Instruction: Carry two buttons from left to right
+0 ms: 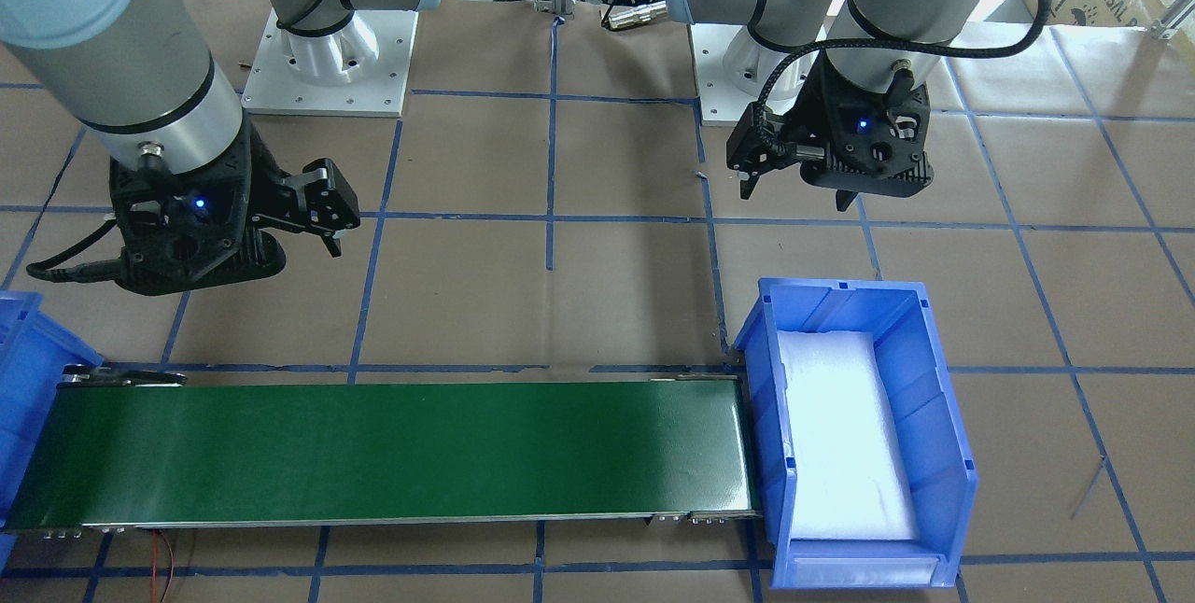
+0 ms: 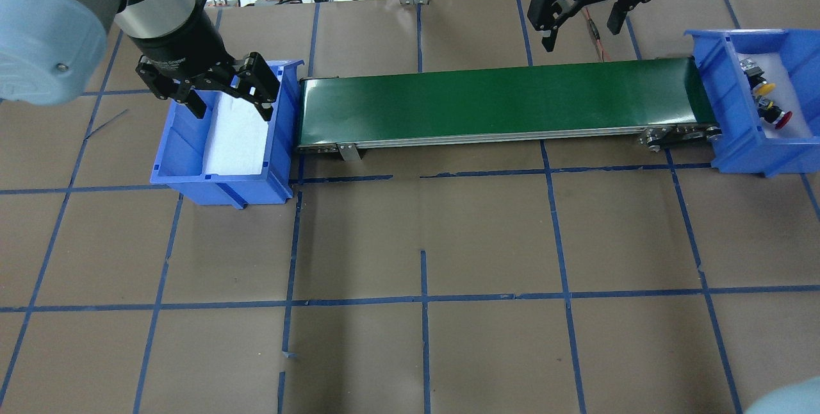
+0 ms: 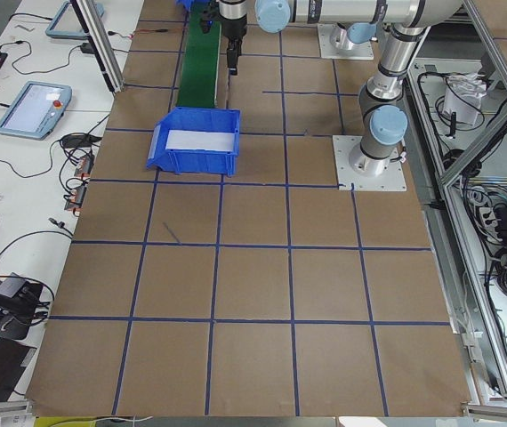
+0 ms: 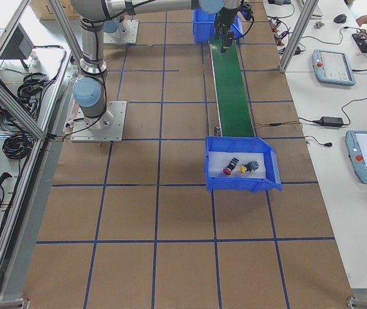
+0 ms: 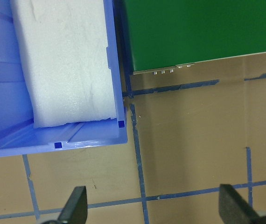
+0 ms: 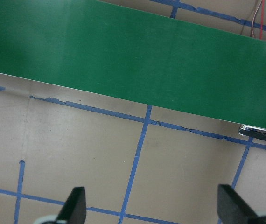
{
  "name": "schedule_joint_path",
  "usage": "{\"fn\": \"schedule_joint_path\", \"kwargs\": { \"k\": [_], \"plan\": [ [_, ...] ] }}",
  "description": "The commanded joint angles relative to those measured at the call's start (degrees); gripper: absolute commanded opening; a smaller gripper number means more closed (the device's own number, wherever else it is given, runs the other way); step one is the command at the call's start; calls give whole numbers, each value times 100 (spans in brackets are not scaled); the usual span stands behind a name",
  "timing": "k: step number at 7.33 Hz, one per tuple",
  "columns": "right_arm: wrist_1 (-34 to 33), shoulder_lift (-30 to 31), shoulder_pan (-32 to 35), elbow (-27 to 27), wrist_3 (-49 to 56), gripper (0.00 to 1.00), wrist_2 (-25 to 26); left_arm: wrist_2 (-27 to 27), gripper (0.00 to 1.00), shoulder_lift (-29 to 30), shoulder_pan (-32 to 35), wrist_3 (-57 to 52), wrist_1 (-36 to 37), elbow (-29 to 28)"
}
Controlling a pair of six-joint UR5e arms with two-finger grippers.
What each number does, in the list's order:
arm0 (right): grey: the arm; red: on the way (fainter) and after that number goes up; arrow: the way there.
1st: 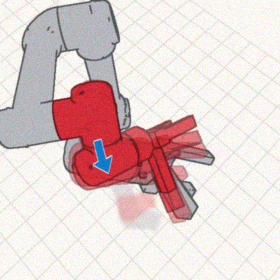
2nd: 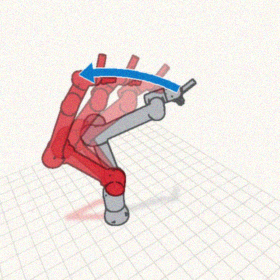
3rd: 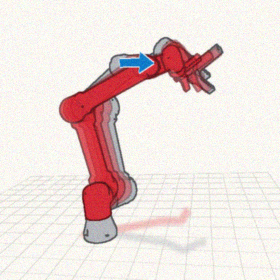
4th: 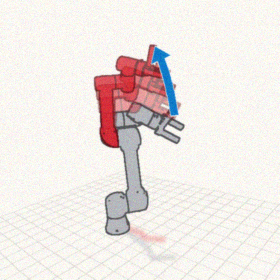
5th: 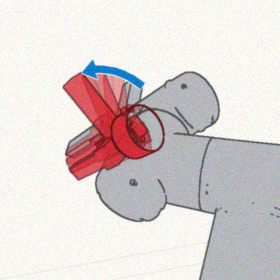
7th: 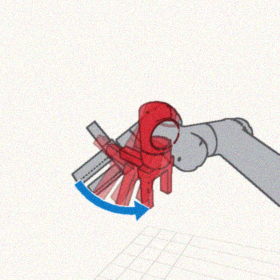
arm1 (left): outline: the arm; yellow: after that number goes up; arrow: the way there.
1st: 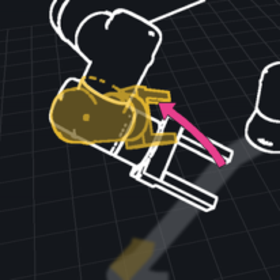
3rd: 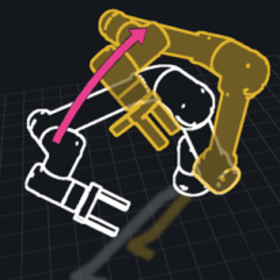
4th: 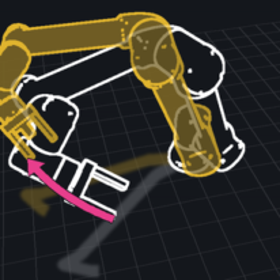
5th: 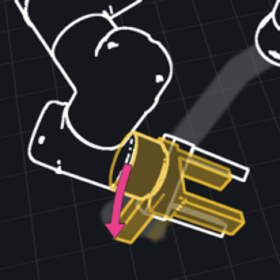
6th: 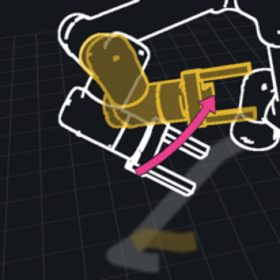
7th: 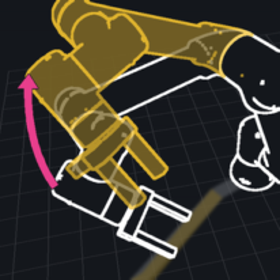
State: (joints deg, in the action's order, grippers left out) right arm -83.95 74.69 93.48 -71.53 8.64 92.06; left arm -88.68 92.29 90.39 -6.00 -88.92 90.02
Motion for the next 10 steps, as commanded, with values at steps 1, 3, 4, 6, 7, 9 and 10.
{"fn": "schedule_joint_path", "kwargs": {
  "k": [1, 3, 4, 6, 7, 9, 10],
  "plan": [
    [-131, 3, -14, -221, -678, 100, -38, 0, 100, 0, -13, -7, 15, 16],
    [18, 11, -41, -256, -741, 100, -38, 0, 100, 0, -13, -7, 6, 16],
    [37, 11, -41, -248, -1028, 100, -39, 0, 100, 0, -4, -7, 23, 16],
    [72, 2, -41, -247, -1066, 100, -39, 0, 100, 0, 5, -7, 23, 16],
    [98, 54, -6, -247, -1075, 100, -39, 0, 100, 0, -4, -7, 15, 16],
    [98, 37, -49, -212, -1067, 100, -30, 0, 100, 0, -4, -7, 15, 16],
    [98, 28, -41, -204, -1066, 100, -47, 0, 100, 0, -4, -7, 15, 16]
  ]
}}
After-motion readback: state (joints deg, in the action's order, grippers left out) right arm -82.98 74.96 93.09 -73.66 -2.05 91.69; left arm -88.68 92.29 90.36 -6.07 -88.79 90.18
